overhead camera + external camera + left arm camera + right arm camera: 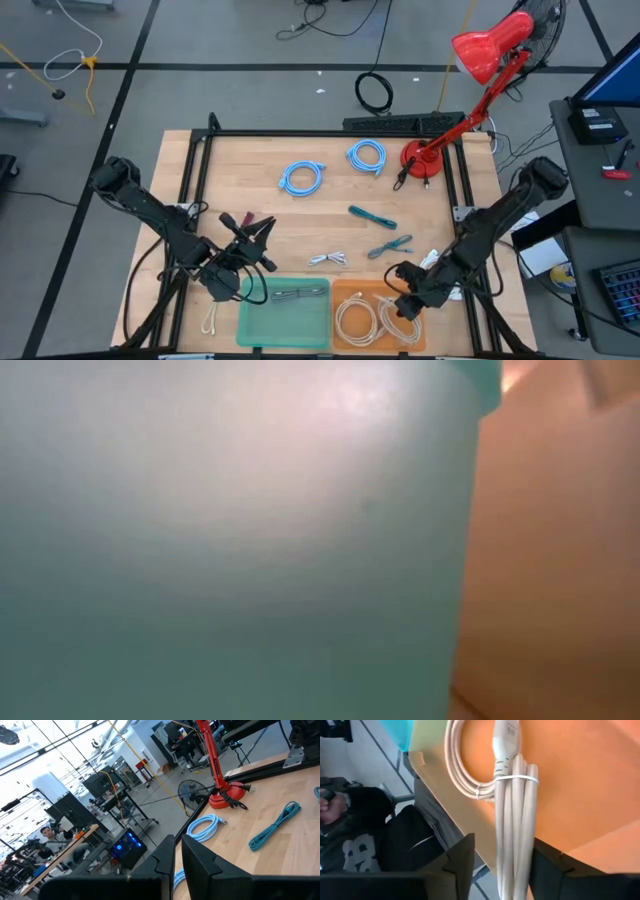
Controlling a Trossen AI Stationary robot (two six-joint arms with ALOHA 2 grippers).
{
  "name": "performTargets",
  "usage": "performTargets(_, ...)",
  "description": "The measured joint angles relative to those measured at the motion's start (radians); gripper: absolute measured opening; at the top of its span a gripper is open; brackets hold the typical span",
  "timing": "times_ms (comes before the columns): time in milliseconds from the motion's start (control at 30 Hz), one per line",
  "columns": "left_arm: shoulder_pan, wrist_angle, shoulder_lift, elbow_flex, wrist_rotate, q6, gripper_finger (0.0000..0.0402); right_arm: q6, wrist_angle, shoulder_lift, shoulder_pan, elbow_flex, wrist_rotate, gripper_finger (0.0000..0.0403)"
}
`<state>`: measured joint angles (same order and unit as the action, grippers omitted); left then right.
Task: Pick & Place USB Port
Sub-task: Put the light brown HDMI cable into the orange bin
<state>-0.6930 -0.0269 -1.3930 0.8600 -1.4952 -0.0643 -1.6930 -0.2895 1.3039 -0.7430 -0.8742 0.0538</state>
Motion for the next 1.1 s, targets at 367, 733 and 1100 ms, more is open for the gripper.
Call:
performTargets(367, 0.017, 0.0, 0.0, 0.0, 0.037, 0.017, 0.0035, 0.075, -0.161, -0.141, 0.05, -0.002, -0.084, 0.0153)
performTargets(733, 0.027, 0.001, 0.0, 0.0, 0.064, 0.022, 0.0035, 0.108, -0.2, -0.187, 0.069, -0.002, -0.161, 0.0155)
performTargets(1100, 0.027, 0.002, 0.0, 0.0, 0.063, 0.023, 0.0035, -0.03, -0.109, 0.012, 0.03, -0.003, 0.054, 0.0045)
